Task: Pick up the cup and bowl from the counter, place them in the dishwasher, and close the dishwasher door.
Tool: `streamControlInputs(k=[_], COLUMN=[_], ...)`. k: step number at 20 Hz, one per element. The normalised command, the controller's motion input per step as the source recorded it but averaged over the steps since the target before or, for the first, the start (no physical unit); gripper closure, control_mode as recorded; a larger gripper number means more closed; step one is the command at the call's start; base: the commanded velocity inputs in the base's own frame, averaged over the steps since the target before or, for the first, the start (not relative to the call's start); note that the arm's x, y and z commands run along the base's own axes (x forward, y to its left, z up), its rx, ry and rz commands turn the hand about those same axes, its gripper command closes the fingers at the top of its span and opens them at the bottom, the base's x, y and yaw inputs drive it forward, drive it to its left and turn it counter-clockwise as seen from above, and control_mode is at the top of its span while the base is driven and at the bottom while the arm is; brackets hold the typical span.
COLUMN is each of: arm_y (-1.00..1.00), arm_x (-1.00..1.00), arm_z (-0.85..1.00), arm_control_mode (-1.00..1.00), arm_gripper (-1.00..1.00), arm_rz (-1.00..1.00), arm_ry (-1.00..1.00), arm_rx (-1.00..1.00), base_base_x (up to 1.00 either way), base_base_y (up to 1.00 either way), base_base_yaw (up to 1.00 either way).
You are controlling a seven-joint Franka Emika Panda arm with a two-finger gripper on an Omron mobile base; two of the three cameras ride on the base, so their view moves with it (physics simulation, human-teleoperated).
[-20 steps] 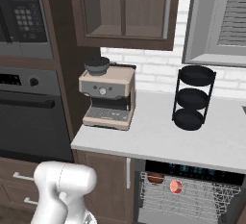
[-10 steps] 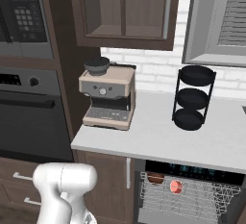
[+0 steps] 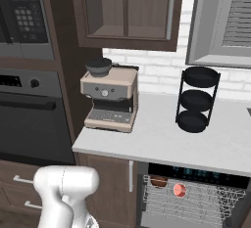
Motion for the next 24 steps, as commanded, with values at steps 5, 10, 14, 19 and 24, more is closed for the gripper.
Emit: streamControlInputs(k=[5,10,14,19,24], arm_y=[-0.3,-0.15,0.0,0.02,0.07], arm_x=[0.9,0.97,1.0,1.0,1.0], arm_z=[-0.85,-0.68,-0.04,0.07,0.18], arm_control_mode=[-1.0,-1.0,-1.0,-1.0,-1.0], arm_gripper=[-1.0,-1.0,-1.0,-1.0,-1.0], arm_rz=[0.0,0.0,0.0,0.0,0.0], arm_ry=[-0.2,-0.3,-0.19,-0.13,-0.12], arm_rx=[0.07,0.03,0.09,0.18,0.19], base_base_x=[0.0,0.0,0.0,0.0,0.0], base_base_y=[0.0,0.0,0.0,0.0,0.0], base_base_yaw=[0.0,0.0,0.0,0.0,0.0])
